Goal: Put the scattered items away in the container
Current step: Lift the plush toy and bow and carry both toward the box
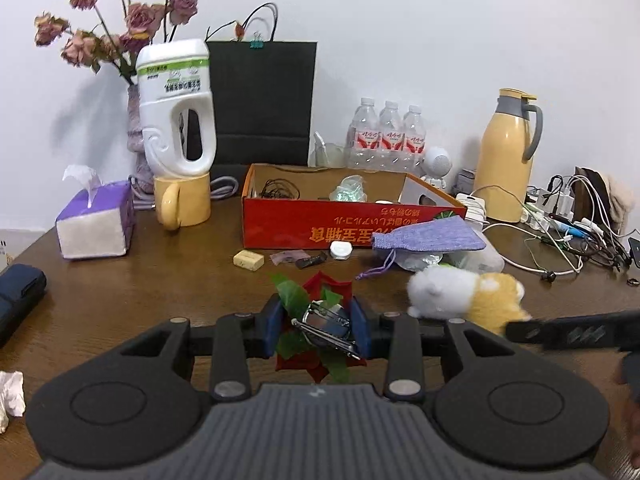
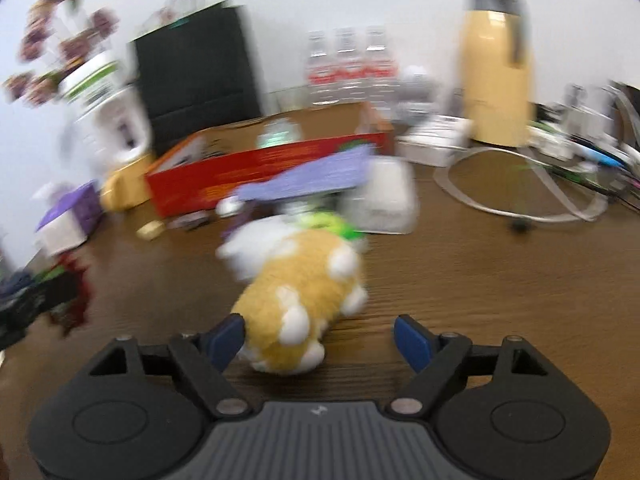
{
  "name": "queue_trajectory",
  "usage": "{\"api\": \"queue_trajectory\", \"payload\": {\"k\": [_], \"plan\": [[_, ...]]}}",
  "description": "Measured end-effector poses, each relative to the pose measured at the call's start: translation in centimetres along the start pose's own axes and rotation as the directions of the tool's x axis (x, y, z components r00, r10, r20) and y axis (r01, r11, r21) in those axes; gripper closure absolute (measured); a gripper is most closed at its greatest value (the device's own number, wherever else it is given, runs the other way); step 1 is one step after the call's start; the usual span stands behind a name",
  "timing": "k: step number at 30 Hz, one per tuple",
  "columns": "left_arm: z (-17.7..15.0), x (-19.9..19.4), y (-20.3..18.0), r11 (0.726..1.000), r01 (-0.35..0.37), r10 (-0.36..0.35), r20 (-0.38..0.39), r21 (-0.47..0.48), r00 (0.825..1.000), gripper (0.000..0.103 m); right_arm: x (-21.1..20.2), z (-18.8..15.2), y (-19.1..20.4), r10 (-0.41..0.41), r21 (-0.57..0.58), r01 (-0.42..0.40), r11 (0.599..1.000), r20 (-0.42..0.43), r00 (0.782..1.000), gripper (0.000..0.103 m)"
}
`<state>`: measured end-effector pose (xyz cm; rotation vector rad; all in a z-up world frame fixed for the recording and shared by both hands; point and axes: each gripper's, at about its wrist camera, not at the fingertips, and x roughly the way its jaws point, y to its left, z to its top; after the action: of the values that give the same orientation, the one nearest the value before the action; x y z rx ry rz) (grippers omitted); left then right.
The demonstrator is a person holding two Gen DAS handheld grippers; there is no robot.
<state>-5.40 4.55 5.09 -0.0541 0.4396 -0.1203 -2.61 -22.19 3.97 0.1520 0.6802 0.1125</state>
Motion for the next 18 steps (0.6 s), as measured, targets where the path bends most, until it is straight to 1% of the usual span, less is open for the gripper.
{"api": "queue_trajectory", "payload": {"k": [1,2,3,6,8,9,10,11,14,18], "plan": [[0.0,0.3,0.1,1.000,0.001,-0.001,-0.008,-0.011,1.000,0.066,-0.3,0.1,-0.8,0.003,0.052,-0.003,0.999,-0.003,1.000,0.021],[0.0,0.6,0.2,1.000,0.003,-0.004,-0.015,-0.021,1.000,0.066,-0.3,0.2,-1.1,0.022,0.076,-0.022,0.997,-0.004,1.000,0.021],[0.1,0.8,0.2,1.000,0.007,-0.008,-0.018,-0.028,1.000,0.066,-0.2,0.2,-0.8,0.040,0.071,-0.040,0.997,-0.002,0.999,0.021],[0.2,0.9,-0.2,1.000,0.013,-0.013,-0.017,-0.023,1.000,0.066,1.1,0.3,1.8,0.035,-0.017,-0.035,0.999,0.017,0.999,0.021],[0.3,0.9,-0.4,1.000,0.012,-0.012,-0.015,-0.015,1.000,0.066,2.2,0.3,3.2,-0.011,-0.100,0.015,0.995,0.031,0.999,0.022],[0.2,0.8,-0.4,1.000,0.009,-0.009,-0.015,-0.015,1.000,0.066,2.9,0.3,3.6,-0.040,-0.136,0.043,0.990,0.022,0.999,0.030],[0.2,0.7,-0.4,1.000,0.008,-0.008,-0.014,-0.016,1.000,0.066,3.3,0.3,3.7,-0.038,-0.153,0.041,0.987,0.022,0.999,0.048],[0.2,0.6,-0.4,1.000,0.008,-0.008,-0.014,-0.017,1.000,0.066,3.5,0.3,3.6,-0.044,-0.163,0.046,0.986,0.018,0.999,0.055],[0.1,0.1,-0.6,1.000,0.013,-0.013,-0.006,-0.011,1.000,0.067,2.5,0.1,2.0,0.032,-0.159,-0.030,0.987,0.008,0.999,0.057],[0.4,-0.5,-1.3,1.000,0.029,-0.029,0.013,-0.007,0.999,0.067,-0.6,0.1,-0.1,0.153,-0.112,-0.149,0.982,0.026,0.988,0.059]]}}
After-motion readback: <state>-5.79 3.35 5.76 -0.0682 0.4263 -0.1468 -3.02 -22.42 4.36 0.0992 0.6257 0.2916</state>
